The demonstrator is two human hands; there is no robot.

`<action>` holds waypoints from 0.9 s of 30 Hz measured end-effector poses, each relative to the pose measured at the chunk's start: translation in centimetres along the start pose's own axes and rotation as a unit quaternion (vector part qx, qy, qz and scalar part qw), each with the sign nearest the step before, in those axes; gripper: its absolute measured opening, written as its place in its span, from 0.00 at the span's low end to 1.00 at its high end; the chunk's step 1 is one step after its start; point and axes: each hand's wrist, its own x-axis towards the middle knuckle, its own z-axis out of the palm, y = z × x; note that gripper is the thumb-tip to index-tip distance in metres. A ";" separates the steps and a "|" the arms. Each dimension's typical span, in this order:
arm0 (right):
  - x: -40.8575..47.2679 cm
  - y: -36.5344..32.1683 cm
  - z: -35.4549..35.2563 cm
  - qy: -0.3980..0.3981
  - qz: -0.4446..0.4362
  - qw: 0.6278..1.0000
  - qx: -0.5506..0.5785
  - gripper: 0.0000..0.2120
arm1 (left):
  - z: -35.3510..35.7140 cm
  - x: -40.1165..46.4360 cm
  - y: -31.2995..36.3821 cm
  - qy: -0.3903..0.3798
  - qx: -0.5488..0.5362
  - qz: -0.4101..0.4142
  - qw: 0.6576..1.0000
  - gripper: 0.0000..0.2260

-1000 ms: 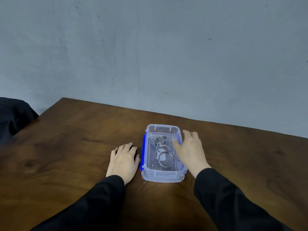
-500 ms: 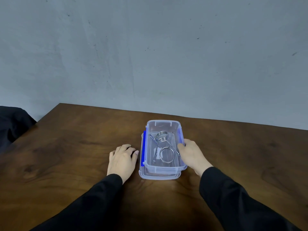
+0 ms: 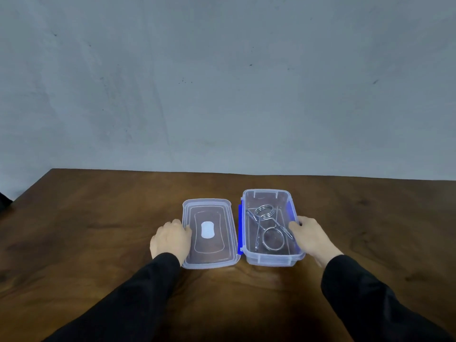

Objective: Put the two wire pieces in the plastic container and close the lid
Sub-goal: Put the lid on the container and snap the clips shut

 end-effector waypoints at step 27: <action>0.6 -3.2 -6.6 -0.165 0.042 0.827 0.536 0.28 | -9.1 -2.9 12.2 0.106 -0.281 0.328 0.896 0.07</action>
